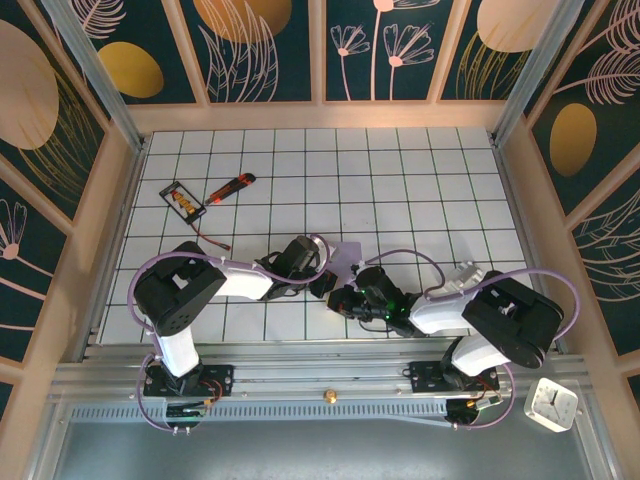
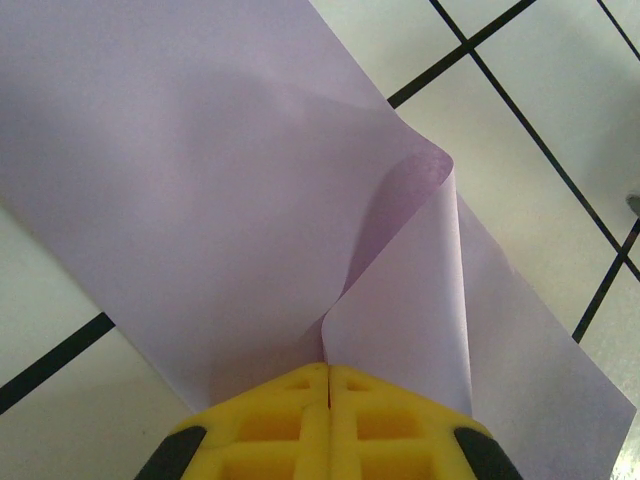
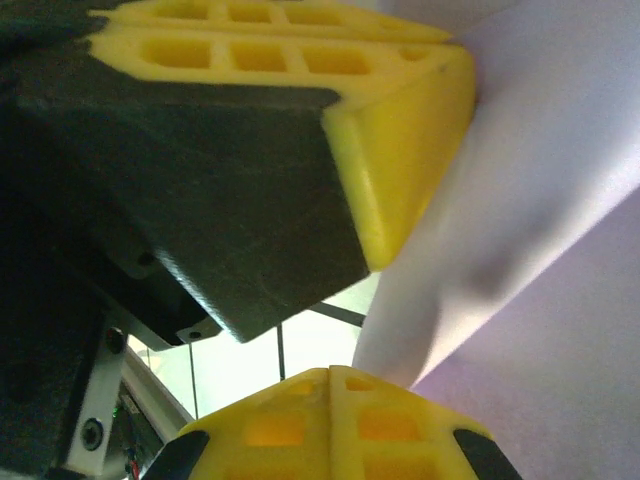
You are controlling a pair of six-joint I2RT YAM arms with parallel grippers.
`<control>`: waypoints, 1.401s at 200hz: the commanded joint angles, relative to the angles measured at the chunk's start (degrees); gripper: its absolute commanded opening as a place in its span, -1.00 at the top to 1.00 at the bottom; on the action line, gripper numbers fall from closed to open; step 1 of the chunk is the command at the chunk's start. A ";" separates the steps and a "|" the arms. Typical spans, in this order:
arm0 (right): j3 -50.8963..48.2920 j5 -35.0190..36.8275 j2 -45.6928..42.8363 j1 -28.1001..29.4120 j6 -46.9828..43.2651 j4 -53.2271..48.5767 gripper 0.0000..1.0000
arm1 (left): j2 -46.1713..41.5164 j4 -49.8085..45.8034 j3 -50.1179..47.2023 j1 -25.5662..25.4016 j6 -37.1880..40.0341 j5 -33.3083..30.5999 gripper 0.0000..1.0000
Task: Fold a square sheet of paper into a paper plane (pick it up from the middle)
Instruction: Fold the triangle a second time at the center of the table.
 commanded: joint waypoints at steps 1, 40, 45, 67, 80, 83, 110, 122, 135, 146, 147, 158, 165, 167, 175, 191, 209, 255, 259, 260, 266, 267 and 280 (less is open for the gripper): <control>1.45 0.63 0.62 0.39 -0.86 1.84 1.00 | 2.94 -5.47 -0.99 0.36 0.36 -1.36 1.00; 2.27 1.90 0.98 0.31 -0.85 -0.21 1.00 | 3.13 -5.48 -1.01 0.35 0.51 -1.19 1.00; 2.47 2.04 1.16 0.30 -0.85 -0.68 1.00 | 3.13 -5.49 -1.01 0.35 0.46 -1.11 1.00; 3.09 2.73 1.91 0.20 -0.76 -2.60 1.00 | 3.13 -5.47 -1.06 0.36 0.49 -1.14 1.00; 3.04 3.13 2.15 0.12 -0.61 -3.46 1.00 | 3.04 -5.52 -1.01 0.38 0.47 -1.13 1.00; 3.03 3.24 2.19 0.04 -0.59 -3.57 1.00 | 2.95 -5.51 -0.96 0.39 0.51 -1.06 1.00; 2.58 3.19 3.18 -0.32 -0.51 -4.56 1.00 | 2.89 -5.48 -1.09 0.35 0.56 -1.15 1.00; 2.21 2.92 3.60 -0.46 -0.19 -4.23 1.00 | 2.88 -5.55 -1.10 0.40 0.64 -1.14 1.00; 1.91 2.83 3.81 -0.42 -0.06 -4.38 1.00 | 2.78 -5.56 -1.19 0.38 0.68 -1.34 1.00; 1.48 2.87 3.79 -0.45 0.29 -4.30 1.00 | 2.79 -5.65 -1.10 0.35 0.78 -1.29 1.00; 1.47 2.85 3.79 -0.43 0.29 -4.30 1.00 | 2.83 -5.64 -1.10 0.35 0.73 -1.28 1.00; 1.02 2.79 3.56 -0.49 0.56 -4.24 1.00 | 2.89 -5.65 -1.06 0.39 0.70 -1.36 1.00; 0.81 2.70 3.53 -0.41 0.65 -4.30 1.00 | 3.03 -5.72 -1.01 0.40 0.72 -1.36 1.00; 0.76 2.73 3.53 -0.41 0.65 -4.34 1.00 | 3.04 -5.73 -1.06 0.36 0.76 -1.36 1.00; 0.66 2.66 3.61 -0.41 0.66 -4.39 1.00 | 3.04 -5.67 -1.01 0.35 0.73 -1.45 1.00; 0.31 2.15 4.02 -0.33 0.93 -4.17 1.00 | 3.22 -5.70 -0.85 0.35 0.70 -1.50 1.00; -0.42 1.26 4.35 -0.30 1.33 -3.61 1.00 | 3.59 -5.70 -0.44 0.35 0.61 -1.27 1.00; -0.76 -1.42 4.28 0.04 0.62 -4.95 1.00 | 4.25 -5.82 0.31 0.35 0.40 -1.43 1.00; -0.68 -1.60 4.17 0.12 0.48 -5.32 1.00 | 4.22 -5.82 0.25 0.35 0.41 -1.48 1.00; -0.67 -1.63 4.20 0.12 0.43 -5.42 1.00 | 4.24 -5.82 0.23 0.35 0.37 -1.51 1.00; -0.53 -1.87 4.19 0.34 0.15 -5.78 1.00 | 4.27 -5.86 0.22 0.42 0.33 -1.62 1.00; -0.51 -1.89 4.17 0.36 0.13 -5.87 1.00 | 4.23 -5.88 0.22 0.39 0.33 -1.67 1.00; -0.53 -2.27 3.97 0.76 -0.06 -6.29 1.00 | 4.25 -6.06 0.14 0.35 0.51 -1.75 1.00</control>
